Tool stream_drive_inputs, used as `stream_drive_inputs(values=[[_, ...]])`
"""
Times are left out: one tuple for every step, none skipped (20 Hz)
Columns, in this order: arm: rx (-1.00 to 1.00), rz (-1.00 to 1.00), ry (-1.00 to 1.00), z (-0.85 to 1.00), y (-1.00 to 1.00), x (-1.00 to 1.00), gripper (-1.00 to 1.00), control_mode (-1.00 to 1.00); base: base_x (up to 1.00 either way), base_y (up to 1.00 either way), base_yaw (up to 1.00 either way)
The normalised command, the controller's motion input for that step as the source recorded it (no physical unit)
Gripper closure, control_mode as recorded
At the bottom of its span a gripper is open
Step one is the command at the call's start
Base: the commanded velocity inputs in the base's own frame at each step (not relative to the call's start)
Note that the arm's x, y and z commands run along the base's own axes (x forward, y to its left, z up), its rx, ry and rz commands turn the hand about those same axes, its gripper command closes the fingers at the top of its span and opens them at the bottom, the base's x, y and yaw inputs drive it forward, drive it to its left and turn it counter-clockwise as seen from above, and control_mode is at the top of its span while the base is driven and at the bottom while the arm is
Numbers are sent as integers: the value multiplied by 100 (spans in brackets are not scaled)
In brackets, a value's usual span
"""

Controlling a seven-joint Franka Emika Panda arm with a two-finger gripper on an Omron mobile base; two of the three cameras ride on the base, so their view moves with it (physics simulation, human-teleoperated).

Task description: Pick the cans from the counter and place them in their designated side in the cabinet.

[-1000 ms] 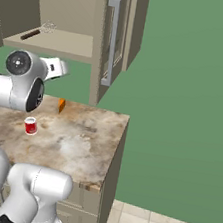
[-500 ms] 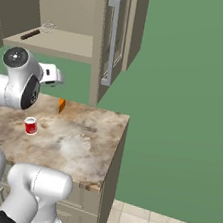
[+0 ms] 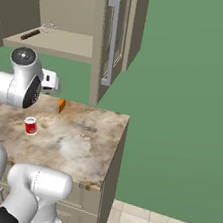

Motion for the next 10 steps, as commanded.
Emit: stream_drive_inputs(values=[[3, -4, 1, -25, 30, -13, -100, -100, 0, 0, 0], [0, -5, 0, -26, 36, -12, -100, -100, 0, 0, 0], [0, -5, 0, -28, 41, -11, -100, -100, 0, 0, 0], [0, -7, 0, -26, 40, -8, -100, -100, 0, 0, 0], [-1, -8, 0, -25, 45, -5, -100, -100, 0, 0, 0], [-2, -8, 2, -23, 45, 0, -100, -100, 0, 0, 0], [-3, -11, 5, -19, 40, 0, -100, -100, 0, 0, 0], [-3, -13, 6, -18, 39, 0, -100, -100, 0, 0, 0], [-3, -13, 4, -15, 39, 0, -100, -100, 0, 0, 0], [-1, -13, 0, -14, 37, 0, -100, -100, 0, 0, 0]])
